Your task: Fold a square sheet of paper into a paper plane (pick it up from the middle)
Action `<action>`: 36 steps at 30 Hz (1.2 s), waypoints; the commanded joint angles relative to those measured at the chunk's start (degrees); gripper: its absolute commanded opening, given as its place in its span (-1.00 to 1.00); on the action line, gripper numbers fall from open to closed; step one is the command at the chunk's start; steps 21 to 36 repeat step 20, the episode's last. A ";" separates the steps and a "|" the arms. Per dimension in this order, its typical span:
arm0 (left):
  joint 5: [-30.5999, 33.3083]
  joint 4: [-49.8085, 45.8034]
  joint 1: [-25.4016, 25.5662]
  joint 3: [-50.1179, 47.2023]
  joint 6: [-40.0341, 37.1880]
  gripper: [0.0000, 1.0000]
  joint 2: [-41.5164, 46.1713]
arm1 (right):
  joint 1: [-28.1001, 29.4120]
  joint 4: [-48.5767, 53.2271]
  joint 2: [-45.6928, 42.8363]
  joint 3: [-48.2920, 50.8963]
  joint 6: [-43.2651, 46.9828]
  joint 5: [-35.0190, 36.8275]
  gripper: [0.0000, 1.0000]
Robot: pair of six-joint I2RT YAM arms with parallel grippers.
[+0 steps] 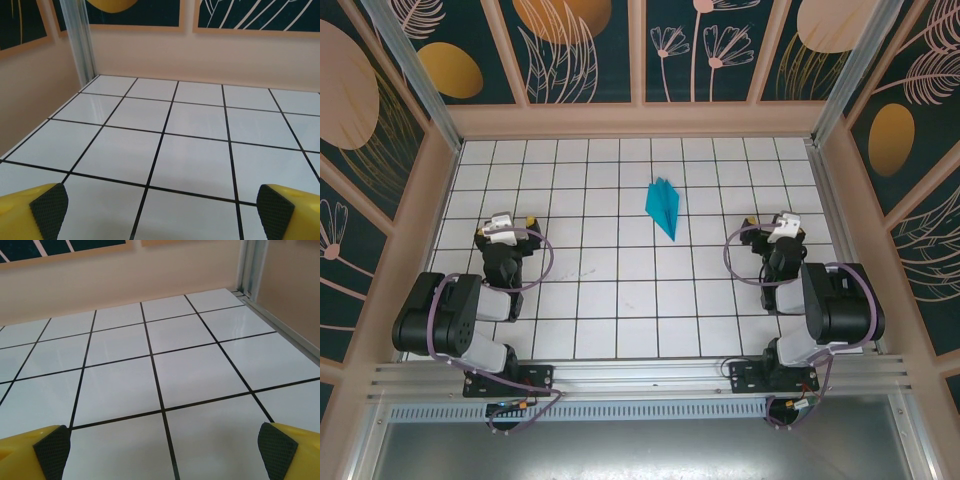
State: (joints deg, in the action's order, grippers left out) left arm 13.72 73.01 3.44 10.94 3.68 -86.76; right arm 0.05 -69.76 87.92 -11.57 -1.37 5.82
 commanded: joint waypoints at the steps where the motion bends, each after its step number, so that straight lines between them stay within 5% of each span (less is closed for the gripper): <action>1: 0.66 2.44 -0.71 1.62 0.55 0.98 -0.72 | -0.12 -3.34 0.35 -0.89 0.87 -1.58 0.98; 36: -0.03 2.05 -0.89 1.80 0.45 0.98 -0.69 | -1.10 -4.17 0.10 -0.32 1.77 -7.54 0.98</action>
